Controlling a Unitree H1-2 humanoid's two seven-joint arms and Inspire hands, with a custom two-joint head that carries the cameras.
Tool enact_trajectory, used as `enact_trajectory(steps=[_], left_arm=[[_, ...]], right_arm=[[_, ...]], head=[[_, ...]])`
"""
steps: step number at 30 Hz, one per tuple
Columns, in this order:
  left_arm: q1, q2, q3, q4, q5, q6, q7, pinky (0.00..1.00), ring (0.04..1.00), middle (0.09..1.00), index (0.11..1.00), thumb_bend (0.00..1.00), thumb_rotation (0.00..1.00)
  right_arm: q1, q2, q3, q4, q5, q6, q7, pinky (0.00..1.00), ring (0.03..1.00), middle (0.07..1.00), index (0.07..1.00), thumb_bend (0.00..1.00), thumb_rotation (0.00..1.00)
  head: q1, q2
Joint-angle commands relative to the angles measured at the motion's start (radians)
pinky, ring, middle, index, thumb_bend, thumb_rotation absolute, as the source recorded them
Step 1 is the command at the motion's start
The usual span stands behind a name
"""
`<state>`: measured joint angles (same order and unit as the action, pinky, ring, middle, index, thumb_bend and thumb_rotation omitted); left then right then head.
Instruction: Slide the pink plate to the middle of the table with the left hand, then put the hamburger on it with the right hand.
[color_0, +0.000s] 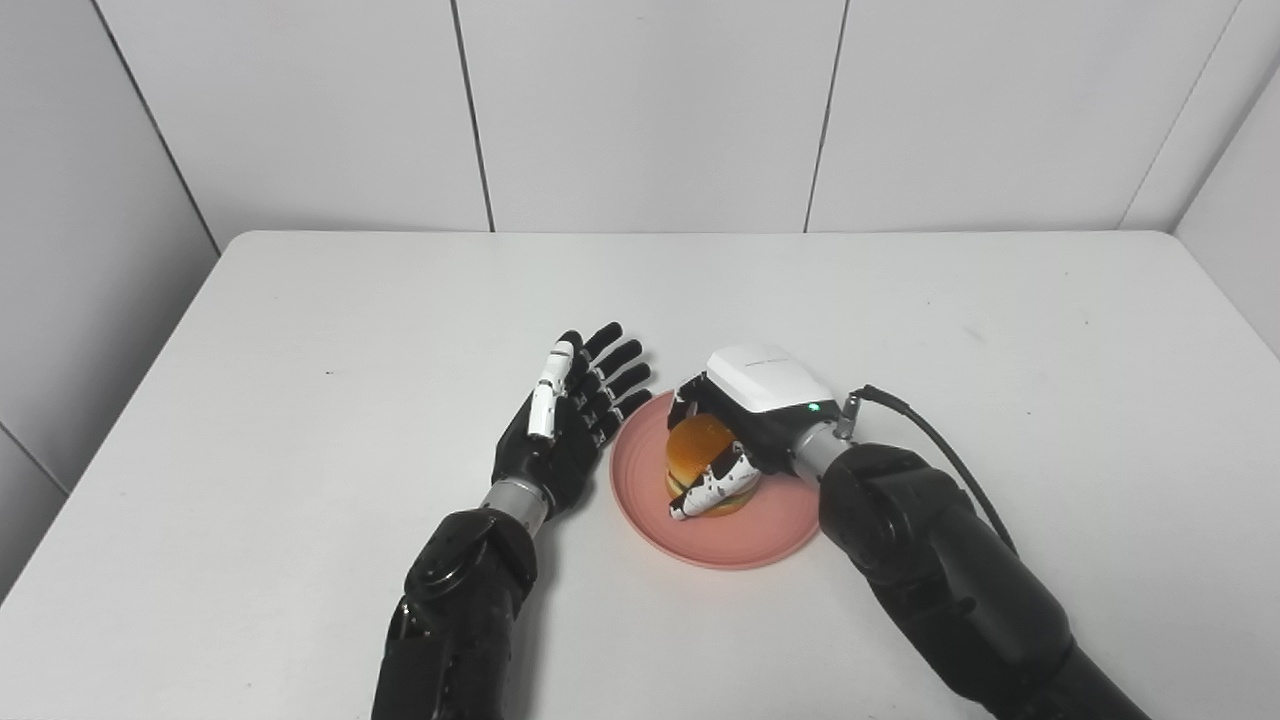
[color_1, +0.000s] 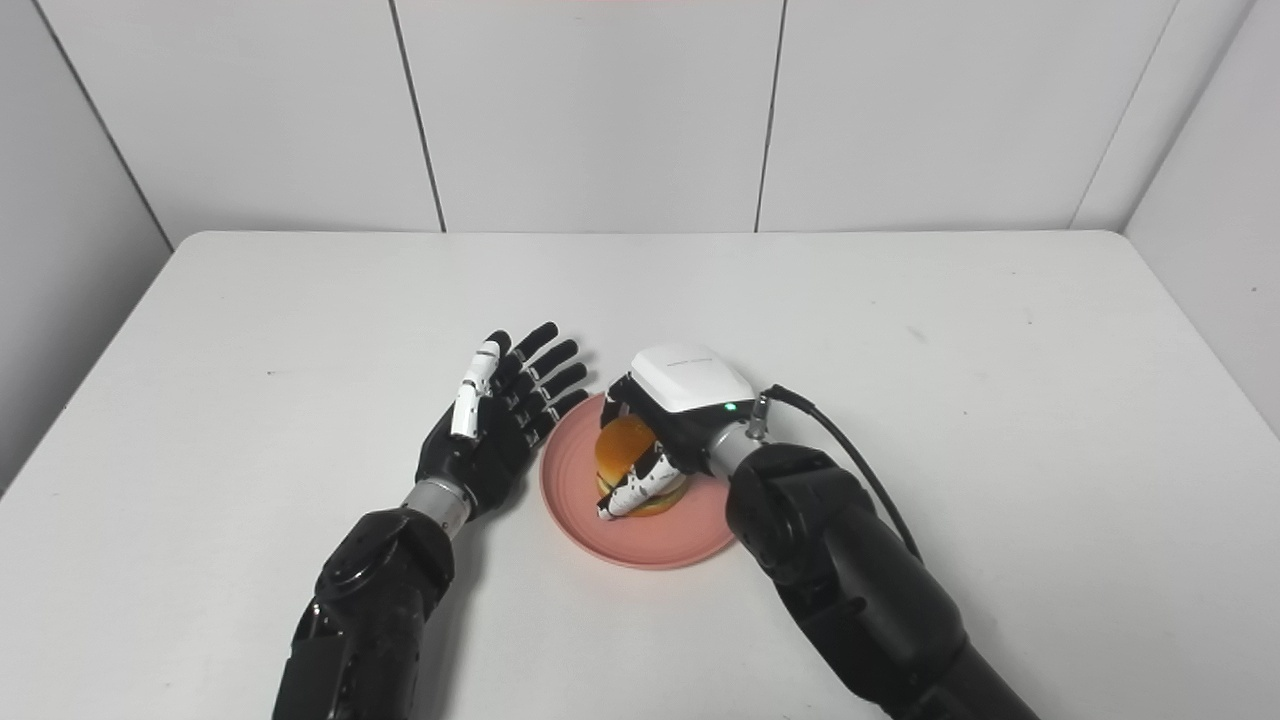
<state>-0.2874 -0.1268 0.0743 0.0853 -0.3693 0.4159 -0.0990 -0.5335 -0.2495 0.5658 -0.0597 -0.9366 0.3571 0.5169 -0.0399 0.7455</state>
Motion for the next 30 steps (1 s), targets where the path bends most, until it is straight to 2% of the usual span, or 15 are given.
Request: enact_trajectory(steps=[1,3,4,6,12,14,16,23,26,30], left_arm=[[-0.017,0.001,-0.004,-0.007,0.000,0.016,0.004,0.87,0.876,0.876,0.868,0.37,1.00],[-0.016,0.002,-0.005,-0.006,0.000,0.015,0.002,0.87,0.878,0.876,0.868,0.36,1.00],[-0.016,0.003,-0.006,-0.006,0.001,0.015,0.000,0.87,0.882,0.880,0.872,0.37,1.00],[-0.015,0.005,-0.008,-0.009,0.002,0.018,0.000,0.88,0.885,0.883,0.877,0.37,1.00],[-0.016,0.009,-0.008,-0.014,-0.002,0.026,-0.002,0.87,0.879,0.890,0.890,0.37,1.00],[-0.016,0.010,-0.009,-0.016,-0.004,0.028,-0.005,0.86,0.879,0.892,0.895,0.36,1.00],[-0.016,0.013,-0.010,-0.015,-0.006,0.028,-0.010,0.88,0.889,0.903,0.912,0.36,1.00],[-0.017,0.015,-0.010,-0.015,-0.006,0.024,-0.016,0.88,0.895,0.908,0.915,0.36,1.00],[-0.017,0.014,-0.009,-0.013,-0.008,0.024,-0.018,0.88,0.895,0.908,0.916,0.36,1.00],[-0.014,0.014,-0.004,-0.024,-0.017,0.031,-0.018,0.89,0.898,0.911,0.922,0.36,1.00]], right_arm=[[-0.029,0.000,-0.001,-0.033,-0.032,-0.007,0.005,0.42,0.559,0.672,0.714,0.69,0.40],[-0.028,0.002,-0.005,-0.037,-0.037,-0.010,0.009,0.44,0.591,0.727,0.777,0.71,0.42],[-0.028,0.003,-0.007,-0.039,-0.039,-0.014,0.009,0.47,0.652,0.775,0.816,0.73,0.42],[-0.029,0.003,-0.013,-0.042,-0.037,-0.019,0.009,0.50,0.688,0.812,0.842,0.73,0.45],[-0.028,0.000,-0.027,-0.053,-0.020,-0.042,-0.011,0.49,0.699,0.849,0.901,0.77,0.65],[-0.031,-0.007,-0.028,-0.061,-0.020,-0.048,-0.009,0.50,0.695,0.858,0.929,0.83,0.77],[-0.033,-0.010,-0.033,-0.073,-0.019,-0.046,-0.001,0.52,0.710,0.880,0.948,0.88,0.82],[-0.047,-0.022,-0.053,-0.119,-0.015,-0.047,0.027,0.56,0.726,0.883,0.973,0.99,0.90],[-0.055,-0.026,-0.062,-0.136,-0.016,-0.045,0.043,0.57,0.721,0.881,0.971,1.00,0.90],[-0.055,-0.027,-0.079,-0.152,-0.018,-0.043,0.040,0.53,0.701,0.886,0.969,1.00,0.92]], head=[[0.000,0.000],[0.000,0.000],[0.000,0.000],[-0.003,0.001],[-0.008,0.005],[-0.010,0.006],[-0.011,0.007],[-0.013,0.007],[-0.012,0.006],[-0.015,0.009]])
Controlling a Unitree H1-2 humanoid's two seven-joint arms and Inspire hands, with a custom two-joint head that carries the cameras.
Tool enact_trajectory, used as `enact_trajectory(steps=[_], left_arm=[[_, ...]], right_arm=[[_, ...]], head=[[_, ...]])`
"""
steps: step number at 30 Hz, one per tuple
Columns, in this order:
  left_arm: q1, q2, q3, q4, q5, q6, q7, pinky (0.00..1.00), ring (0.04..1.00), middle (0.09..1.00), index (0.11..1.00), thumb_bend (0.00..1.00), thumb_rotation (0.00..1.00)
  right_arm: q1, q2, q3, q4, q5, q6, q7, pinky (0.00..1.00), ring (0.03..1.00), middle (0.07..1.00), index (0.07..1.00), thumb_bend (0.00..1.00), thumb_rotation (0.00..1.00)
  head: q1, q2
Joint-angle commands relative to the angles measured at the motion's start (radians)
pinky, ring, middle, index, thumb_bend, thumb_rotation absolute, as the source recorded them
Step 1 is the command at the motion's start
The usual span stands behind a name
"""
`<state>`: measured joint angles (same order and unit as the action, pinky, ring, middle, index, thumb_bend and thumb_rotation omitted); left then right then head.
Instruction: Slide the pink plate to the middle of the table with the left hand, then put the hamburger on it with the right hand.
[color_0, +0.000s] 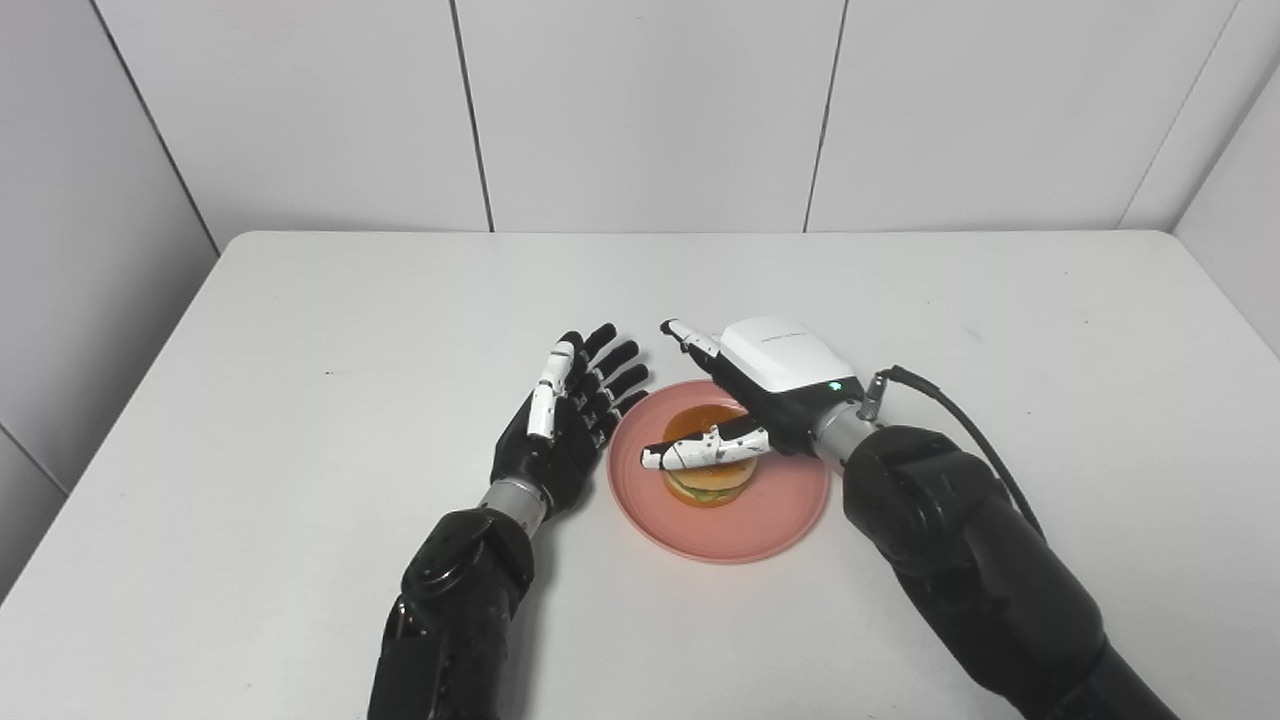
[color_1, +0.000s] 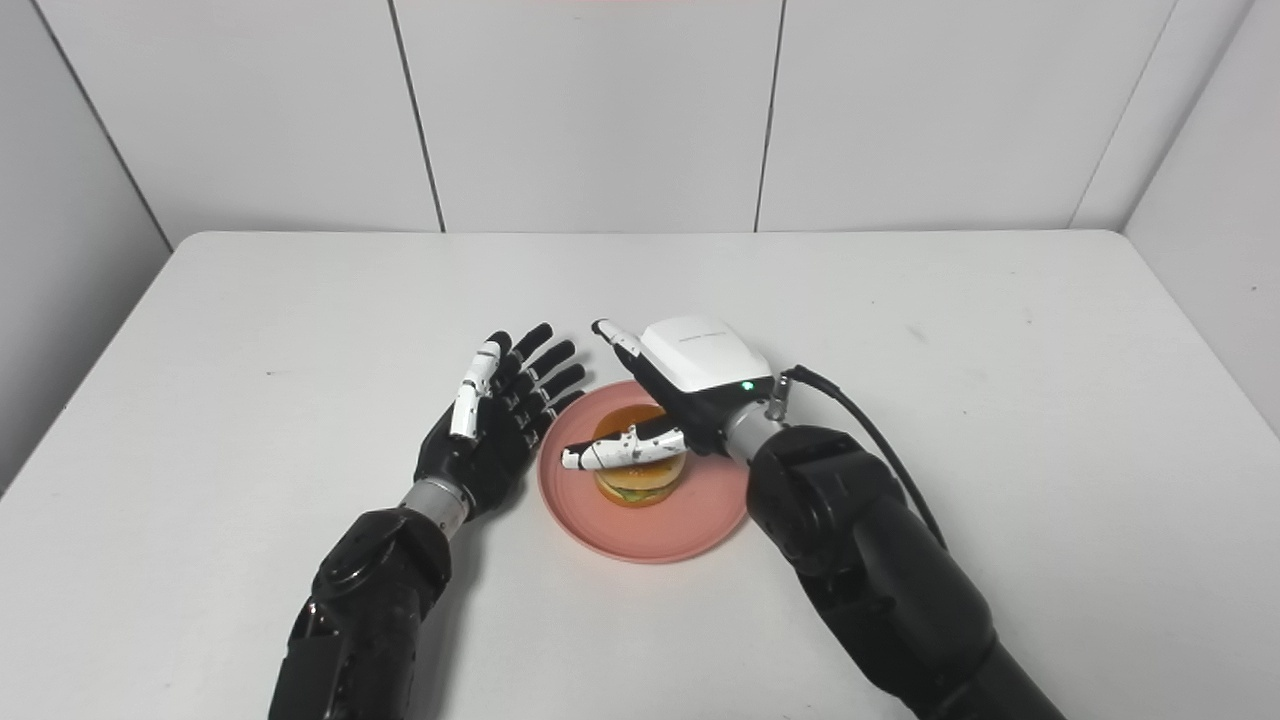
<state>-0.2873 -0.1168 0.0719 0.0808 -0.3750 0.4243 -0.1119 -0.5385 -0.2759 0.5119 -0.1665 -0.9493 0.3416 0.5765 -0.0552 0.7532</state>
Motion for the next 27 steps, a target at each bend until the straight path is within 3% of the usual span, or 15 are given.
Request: enact_trajectory(steps=[1,5,8,12,15,18,19,21,24,27], left_arm=[[-0.014,0.004,-0.001,-0.023,-0.013,0.024,-0.005,0.90,0.910,0.918,0.923,0.36,1.00],[-0.011,0.011,-0.001,-0.035,-0.003,0.007,-0.004,0.91,0.921,0.919,0.915,0.37,1.00],[-0.004,0.015,-0.006,-0.067,0.035,-0.024,0.016,0.88,0.886,0.893,0.891,0.36,1.00],[0.012,0.030,-0.019,-0.123,0.094,-0.060,0.032,0.91,0.896,0.902,0.897,0.39,1.00],[0.034,0.062,-0.035,-0.164,0.146,-0.084,0.029,0.93,0.920,0.928,0.921,0.41,1.00],[0.066,0.095,-0.057,-0.201,0.197,-0.114,0.028,0.98,0.968,0.985,0.978,0.41,1.00],[0.077,0.100,-0.063,-0.212,0.211,-0.123,0.032,0.99,0.987,0.994,0.991,0.41,1.00],[0.098,0.110,-0.074,-0.232,0.239,-0.141,0.035,1.00,0.997,0.999,0.998,0.41,1.00],[0.122,0.122,-0.087,-0.253,0.271,-0.170,0.031,1.00,1.000,1.000,1.000,0.41,1.00],[0.137,0.131,-0.095,-0.239,0.288,-0.211,0.027,1.00,1.000,1.000,1.000,0.44,1.00]], right_arm=[[-0.048,0.001,-0.033,-0.049,-0.002,-0.028,-0.028,0.52,0.696,0.880,0.961,1.00,0.92],[-0.036,-0.001,-0.090,-0.078,0.044,-0.038,-0.057,0.50,0.701,0.879,0.957,1.00,0.92],[0.008,0.020,-0.185,-0.100,0.144,-0.048,-0.138,0.50,0.729,0.884,0.950,0.99,0.95],[0.083,0.063,-0.308,-0.109,0.285,-0.091,-0.266,0.68,0.817,0.896,0.931,0.88,0.98],[0.145,0.088,-0.383,-0.110,0.400,-0.095,-0.310,0.74,0.849,0.898,0.921,0.91,1.00],[0.225,0.110,-0.432,-0.112,0.486,-0.094,-0.338,0.83,0.912,0.944,0.962,0.94,1.00],[0.248,0.120,-0.450,-0.106,0.530,-0.106,-0.349,0.92,0.964,0.977,0.985,0.96,1.00],[0.289,0.146,-0.477,-0.086,0.618,-0.151,-0.371,0.97,0.991,0.994,0.996,0.96,1.00],[0.332,0.187,-0.502,-0.043,0.693,-0.212,-0.423,1.00,1.000,1.000,1.000,0.99,1.00],[0.359,0.200,-0.502,-0.008,0.700,-0.238,-0.464,1.00,1.000,1.000,1.000,1.00,1.00]], head=[[0.001,0.001],[0.004,0.000],[0.006,-0.002],[0.005,-0.004],[0.000,-0.003],[-0.008,-0.003],[-0.008,-0.003],[-0.013,-0.002],[-0.010,0.004],[-0.004,0.004]])
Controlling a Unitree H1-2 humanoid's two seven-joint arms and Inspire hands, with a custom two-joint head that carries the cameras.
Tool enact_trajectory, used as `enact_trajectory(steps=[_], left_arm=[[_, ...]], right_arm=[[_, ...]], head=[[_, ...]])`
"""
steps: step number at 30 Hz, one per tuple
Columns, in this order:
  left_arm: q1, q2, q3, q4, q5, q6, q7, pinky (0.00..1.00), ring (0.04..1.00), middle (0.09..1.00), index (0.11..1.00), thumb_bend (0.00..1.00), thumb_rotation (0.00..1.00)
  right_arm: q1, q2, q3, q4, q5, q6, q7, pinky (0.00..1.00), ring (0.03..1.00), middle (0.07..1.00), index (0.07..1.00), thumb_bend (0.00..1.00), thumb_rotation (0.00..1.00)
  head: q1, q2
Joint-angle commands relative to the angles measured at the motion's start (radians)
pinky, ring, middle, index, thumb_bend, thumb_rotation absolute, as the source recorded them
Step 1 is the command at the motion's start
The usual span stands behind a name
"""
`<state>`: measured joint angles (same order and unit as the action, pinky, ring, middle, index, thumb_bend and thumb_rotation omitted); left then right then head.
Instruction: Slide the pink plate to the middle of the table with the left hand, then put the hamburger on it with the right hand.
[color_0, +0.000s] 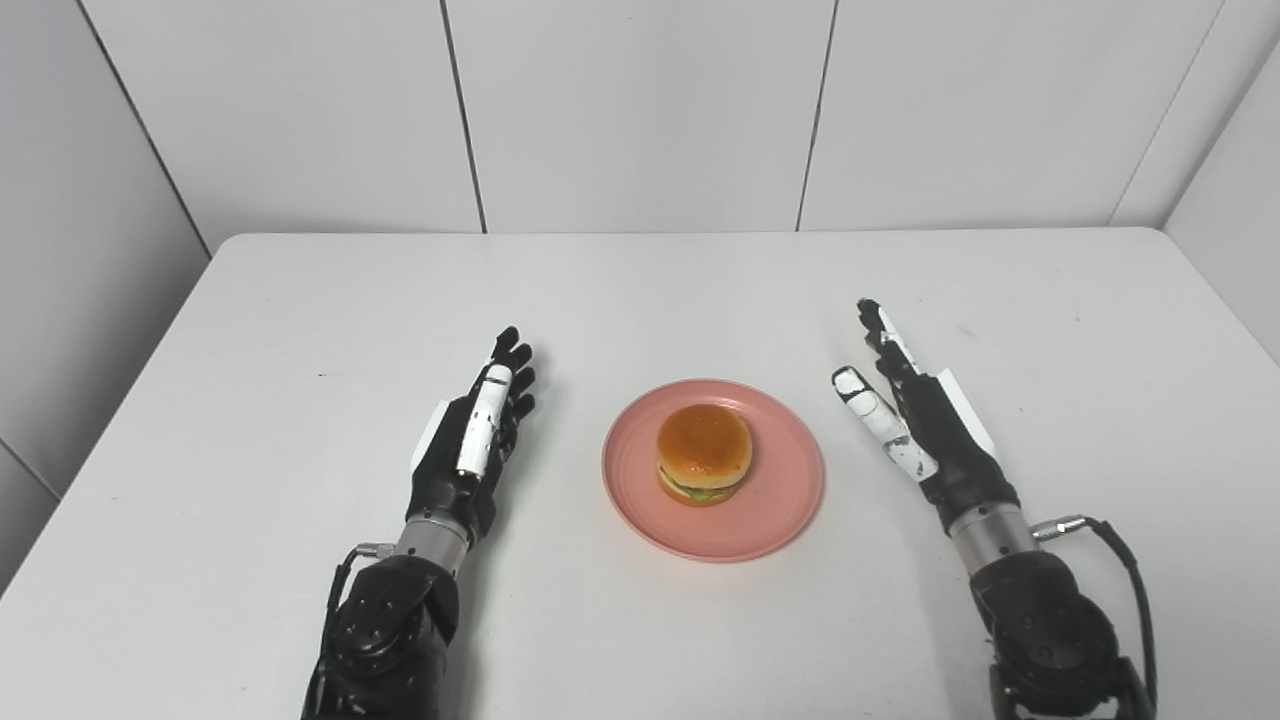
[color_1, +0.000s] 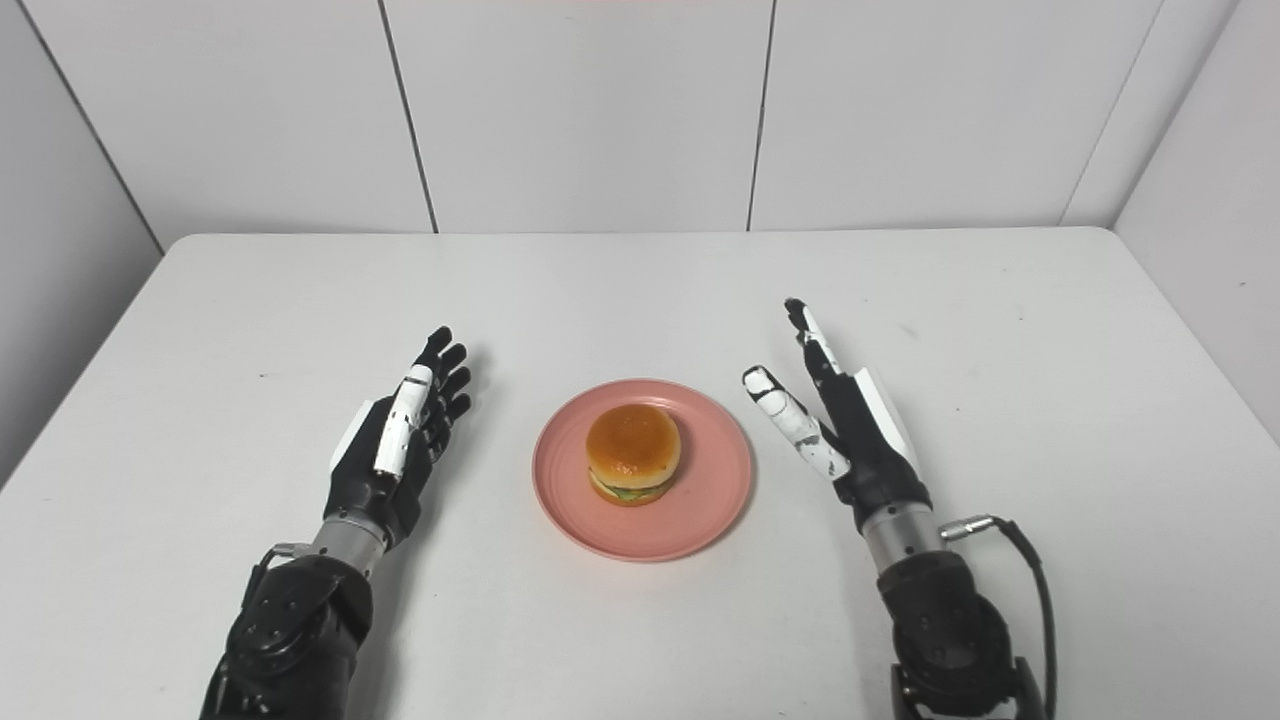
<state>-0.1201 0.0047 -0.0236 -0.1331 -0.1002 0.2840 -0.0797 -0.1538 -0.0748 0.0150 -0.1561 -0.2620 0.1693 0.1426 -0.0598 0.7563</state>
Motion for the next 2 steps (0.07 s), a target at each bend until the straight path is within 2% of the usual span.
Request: enact_trajectory(steps=[1,2], left_arm=[[-0.022,0.012,-0.004,-0.014,0.020,-0.087,-0.005,1.00,1.000,1.000,1.000,0.44,1.00],[-0.015,0.012,-0.005,-0.004,0.022,-0.100,-0.006,1.00,1.000,1.000,1.000,0.45,1.00]], right_arm=[[-0.016,0.008,-0.009,-0.006,0.024,-0.062,-0.041,1.00,1.000,1.000,1.000,1.00,1.00],[-0.007,0.016,-0.014,0.004,0.037,-0.059,-0.047,1.00,1.000,1.000,1.000,0.99,1.00]], head=[[-0.001,0.002],[-0.004,0.003]])
